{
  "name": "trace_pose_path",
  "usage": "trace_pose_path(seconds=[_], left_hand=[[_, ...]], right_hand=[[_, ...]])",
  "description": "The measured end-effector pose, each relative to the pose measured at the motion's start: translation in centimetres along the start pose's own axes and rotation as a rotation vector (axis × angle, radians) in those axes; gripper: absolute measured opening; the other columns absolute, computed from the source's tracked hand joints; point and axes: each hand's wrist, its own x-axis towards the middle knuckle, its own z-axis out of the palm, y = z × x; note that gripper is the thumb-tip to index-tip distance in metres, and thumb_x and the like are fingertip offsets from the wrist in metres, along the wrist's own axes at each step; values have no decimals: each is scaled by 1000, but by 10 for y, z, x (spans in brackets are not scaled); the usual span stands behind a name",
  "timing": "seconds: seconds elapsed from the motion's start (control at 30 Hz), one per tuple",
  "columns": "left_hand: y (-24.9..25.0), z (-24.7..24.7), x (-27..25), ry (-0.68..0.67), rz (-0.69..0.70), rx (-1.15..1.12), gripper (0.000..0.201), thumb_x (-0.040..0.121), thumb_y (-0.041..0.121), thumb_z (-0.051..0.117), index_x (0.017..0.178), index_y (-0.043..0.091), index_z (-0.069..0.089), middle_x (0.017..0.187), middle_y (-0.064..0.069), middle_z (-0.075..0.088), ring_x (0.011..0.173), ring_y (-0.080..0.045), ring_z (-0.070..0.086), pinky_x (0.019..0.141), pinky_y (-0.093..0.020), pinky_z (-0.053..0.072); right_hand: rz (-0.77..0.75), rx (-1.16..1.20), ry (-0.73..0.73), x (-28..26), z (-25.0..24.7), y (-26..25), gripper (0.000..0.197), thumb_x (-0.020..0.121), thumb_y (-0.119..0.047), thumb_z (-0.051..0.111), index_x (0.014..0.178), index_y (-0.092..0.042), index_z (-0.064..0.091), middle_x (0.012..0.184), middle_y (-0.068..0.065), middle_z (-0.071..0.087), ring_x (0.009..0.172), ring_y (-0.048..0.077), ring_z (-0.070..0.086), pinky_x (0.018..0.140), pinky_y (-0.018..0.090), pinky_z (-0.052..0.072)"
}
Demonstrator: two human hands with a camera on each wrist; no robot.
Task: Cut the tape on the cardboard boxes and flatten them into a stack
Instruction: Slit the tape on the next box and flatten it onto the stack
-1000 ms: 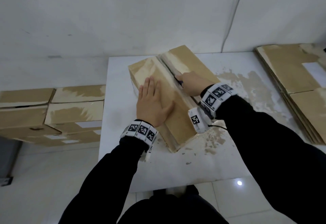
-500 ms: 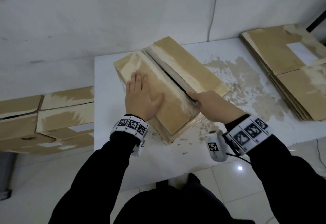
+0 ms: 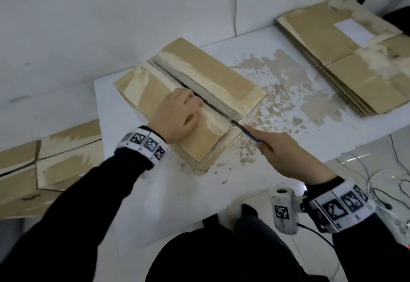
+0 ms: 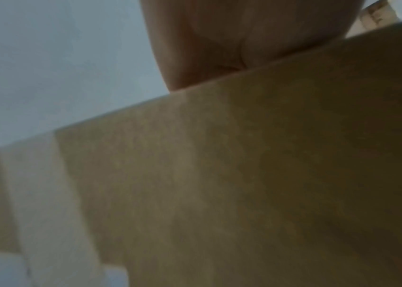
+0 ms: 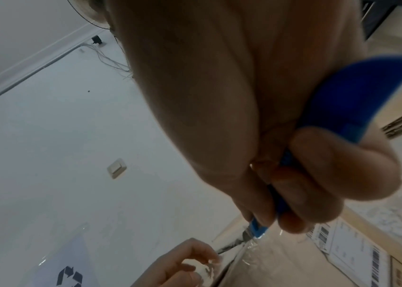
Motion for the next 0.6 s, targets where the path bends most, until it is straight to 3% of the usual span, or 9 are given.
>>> trace_pose_path(seconds=[0.13, 0.3, 0.4, 0.47, 0.5, 0.6], left_hand=[[-5, 0, 14, -62, 125, 90, 46, 90, 37, 30, 120, 14, 57, 114, -9, 54, 106, -28, 45, 93, -43, 38], [-4, 9, 18, -35, 96, 57, 44, 90, 49, 34, 111, 17, 56, 109, -4, 47, 103, -22, 41, 90, -39, 36], [-1, 11, 20, 21, 58, -17, 37, 88, 47, 38, 100, 16, 55, 105, -3, 47, 102, -22, 40, 91, -37, 34], [-1, 12, 21, 68, 68, -52, 33, 88, 43, 39, 97, 14, 55, 104, -3, 48, 102, -23, 42, 94, -36, 32], [-1, 11, 20, 88, 76, -65, 32, 88, 41, 40, 96, 14, 55, 104, -3, 49, 102, -23, 43, 95, -36, 31], [0, 11, 21, 121, 89, -85, 30, 87, 37, 41, 95, 12, 55, 101, -3, 52, 100, -24, 46, 98, -35, 29]], right_hand=[[-22, -36, 35, 0, 2, -3, 50, 102, -11, 33, 147, -31, 28, 58, 0, 43, 47, 10, 31, 45, 19, 28], [-47, -121, 50, 16, 3, -9, 50, 101, -9, 33, 148, -28, 30, 65, 5, 51, 51, 15, 39, 48, 23, 26], [-68, -96, 48, 20, -5, -12, 48, 101, -9, 34, 144, -28, 36, 76, 11, 61, 58, 25, 51, 52, 30, 34], [-84, -69, 70, 20, -11, -12, 46, 100, -10, 36, 141, -29, 40, 83, 11, 65, 62, 24, 56, 56, 35, 44], [-89, -64, 68, 22, -14, -12, 45, 100, -11, 36, 140, -29, 41, 85, 10, 66, 61, 22, 58, 58, 35, 47], [-79, -6, 1, 32, -15, -10, 42, 101, -14, 35, 139, -30, 41, 90, 5, 66, 50, 0, 53, 47, 15, 40]])
